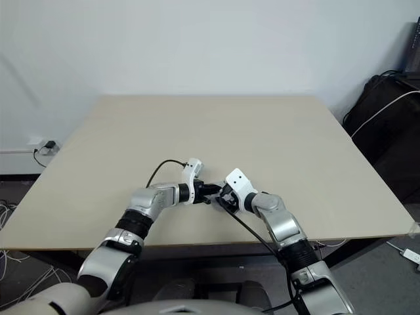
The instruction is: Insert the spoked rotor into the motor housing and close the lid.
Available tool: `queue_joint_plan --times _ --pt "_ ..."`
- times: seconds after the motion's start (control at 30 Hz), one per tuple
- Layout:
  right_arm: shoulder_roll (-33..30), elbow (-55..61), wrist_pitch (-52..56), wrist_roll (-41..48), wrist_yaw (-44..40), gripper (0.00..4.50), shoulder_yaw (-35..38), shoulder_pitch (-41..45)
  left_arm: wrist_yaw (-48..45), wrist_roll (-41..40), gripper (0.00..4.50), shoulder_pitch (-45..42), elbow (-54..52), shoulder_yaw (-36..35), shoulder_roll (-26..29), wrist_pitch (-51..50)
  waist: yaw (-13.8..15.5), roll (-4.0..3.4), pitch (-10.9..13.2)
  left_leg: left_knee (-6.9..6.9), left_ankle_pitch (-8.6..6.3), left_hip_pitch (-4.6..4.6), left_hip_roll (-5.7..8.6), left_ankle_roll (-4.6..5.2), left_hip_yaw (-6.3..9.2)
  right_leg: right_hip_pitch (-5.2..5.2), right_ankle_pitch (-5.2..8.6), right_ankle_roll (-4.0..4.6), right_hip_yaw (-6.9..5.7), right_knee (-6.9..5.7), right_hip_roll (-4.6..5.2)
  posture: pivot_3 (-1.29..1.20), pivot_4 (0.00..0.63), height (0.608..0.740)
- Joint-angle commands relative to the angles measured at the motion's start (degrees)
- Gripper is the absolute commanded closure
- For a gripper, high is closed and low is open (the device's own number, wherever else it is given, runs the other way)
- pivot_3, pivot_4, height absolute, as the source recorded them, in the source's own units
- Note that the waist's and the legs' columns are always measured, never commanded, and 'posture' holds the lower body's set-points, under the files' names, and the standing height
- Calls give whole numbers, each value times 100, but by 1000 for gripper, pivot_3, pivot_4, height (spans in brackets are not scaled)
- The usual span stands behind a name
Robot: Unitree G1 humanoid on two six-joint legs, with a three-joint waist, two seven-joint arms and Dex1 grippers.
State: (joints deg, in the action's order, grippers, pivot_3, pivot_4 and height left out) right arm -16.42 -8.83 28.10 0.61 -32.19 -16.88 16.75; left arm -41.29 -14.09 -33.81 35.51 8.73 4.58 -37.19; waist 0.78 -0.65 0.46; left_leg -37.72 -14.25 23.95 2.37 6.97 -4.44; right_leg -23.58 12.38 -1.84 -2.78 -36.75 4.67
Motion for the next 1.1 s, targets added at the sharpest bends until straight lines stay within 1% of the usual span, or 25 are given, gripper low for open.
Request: queue_joint_plan --times 0.03,0.1,0.17,0.37,0.67,0.77,0.83,0.93,1.1 --pt "-71 -144 225 -171 91 1240 -56 -91 12 213 4500 -65 193 189 -28 -92 0 0 -2 0 0 0 0 0 0 0 0 0 0 0 0 0 0 740" --pt "-77 -149 196 -138 75 513 -31 -112 1 238 4500 -67 218 200 -35 -80 -3 -1 -5 1 0 0 0 0 0 0 0 0 0 0 0 0 0 740" --pt "-102 -85 195 -104 32 22 -19 -159 -9 253 4500 -56 221 210 -33 -78 1 1 -6 3 0 -1 0 0 1 0 0 0 -1 1 0 0 0 740" --pt "-224 200 202 -92 135 22 161 -410 -48 305 4500 2 225 217 -10 -75 12 6 -13 8 0 0 0 0 0 1 1 0 0 11 0 0 0 740" --pt "-664 1663 555 132 -54 22 283 -1366 -98 352 4500 72 206 252 18 -93 21 11 -19 21 -1 2 0 2 1 8 1 -3 -3 41 1 0 0 740" --pt "-833 2281 707 369 -241 22 362 -1727 -112 366 4500 92 207 280 10 -82 31 14 -15 24 -1 7 0 2 2 8 1 -4 -5 53 1 0 0 740" --pt "-825 2603 780 579 -252 22 541 -1920 -148 370 4500 113 186 306 13 -88 25 11 -15 25 -2 11 0 3 2 6 1 -5 -4 59 1 0 0 740" --pt "-441 2912 791 912 168 22 1108 -2165 -187 384 4500 141 165 343 20 -92 30 18 -11 25 -3 10 -1 4 2 8 -2 -12 -4 64 0 0 0 740" --pt "665 2995 1102 1512 1141 22 2119 -2221 -218 399 4500 166 134 380 45 -100 44 20 -14 33 -3 10 1 4 5 9 -4 -14 -6 71 -1 0 0 740"
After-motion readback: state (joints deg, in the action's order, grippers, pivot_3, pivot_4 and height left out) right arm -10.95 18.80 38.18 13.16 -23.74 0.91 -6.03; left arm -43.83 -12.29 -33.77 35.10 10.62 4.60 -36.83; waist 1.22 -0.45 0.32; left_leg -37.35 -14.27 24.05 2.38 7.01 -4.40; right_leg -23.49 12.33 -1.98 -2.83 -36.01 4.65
